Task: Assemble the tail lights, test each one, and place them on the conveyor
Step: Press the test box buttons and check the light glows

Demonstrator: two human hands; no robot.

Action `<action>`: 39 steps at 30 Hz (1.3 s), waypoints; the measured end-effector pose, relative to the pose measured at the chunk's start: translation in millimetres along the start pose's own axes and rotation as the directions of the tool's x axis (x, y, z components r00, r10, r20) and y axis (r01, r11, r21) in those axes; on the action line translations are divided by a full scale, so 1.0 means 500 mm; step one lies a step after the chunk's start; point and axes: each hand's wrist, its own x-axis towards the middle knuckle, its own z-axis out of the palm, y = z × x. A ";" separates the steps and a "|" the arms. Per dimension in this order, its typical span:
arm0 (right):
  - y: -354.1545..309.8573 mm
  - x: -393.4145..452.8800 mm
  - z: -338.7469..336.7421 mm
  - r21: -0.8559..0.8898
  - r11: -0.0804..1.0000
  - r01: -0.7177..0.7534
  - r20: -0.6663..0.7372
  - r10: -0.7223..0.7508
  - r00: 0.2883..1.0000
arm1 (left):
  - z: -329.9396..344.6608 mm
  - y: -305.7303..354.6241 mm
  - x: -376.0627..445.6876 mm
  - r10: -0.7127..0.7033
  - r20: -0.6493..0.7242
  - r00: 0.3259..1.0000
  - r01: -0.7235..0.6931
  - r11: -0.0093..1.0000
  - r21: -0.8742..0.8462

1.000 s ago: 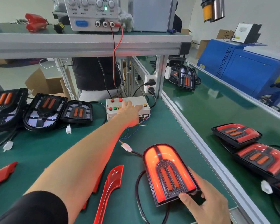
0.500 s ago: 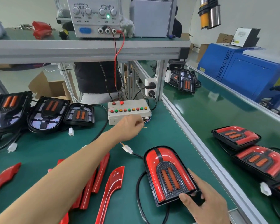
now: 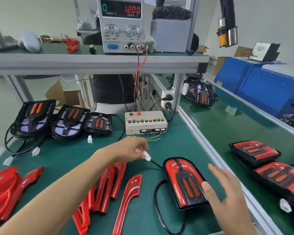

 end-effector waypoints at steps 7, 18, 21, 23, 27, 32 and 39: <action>-0.147 0.166 0.146 -0.463 0.821 0.334 0.390 -0.149 0.909 | -0.016 0.017 -0.011 0.091 -0.050 0.995 -0.101 0.957 -0.273; -0.179 0.190 0.223 -0.532 0.717 0.449 0.379 -0.272 0.884 | -0.014 0.011 -0.008 0.052 -0.080 0.995 -0.069 0.972 -0.226; -0.183 0.189 0.222 -0.521 0.739 0.428 0.321 -0.295 0.900 | -0.005 0.012 -0.003 0.077 -0.080 0.994 -0.088 0.985 -0.148; -0.183 0.191 0.223 -0.515 0.743 0.428 0.322 -0.294 0.900 | -0.002 0.009 0.000 0.094 -0.087 0.992 -0.106 0.985 -0.139; -0.172 0.196 0.220 -0.444 0.779 0.443 0.358 -0.299 0.885 | -0.004 0.002 0.005 0.118 -0.055 0.991 -0.125 0.984 -0.129; -0.166 0.198 0.222 -0.415 0.803 0.427 0.357 -0.288 0.889 | -0.004 0.001 0.011 0.117 -0.056 0.992 -0.125 0.980 -0.157; -0.165 0.199 0.227 -0.399 0.820 0.410 0.379 -0.260 0.888 | -0.005 0.004 0.004 0.083 -0.038 0.996 -0.090 0.969 -0.229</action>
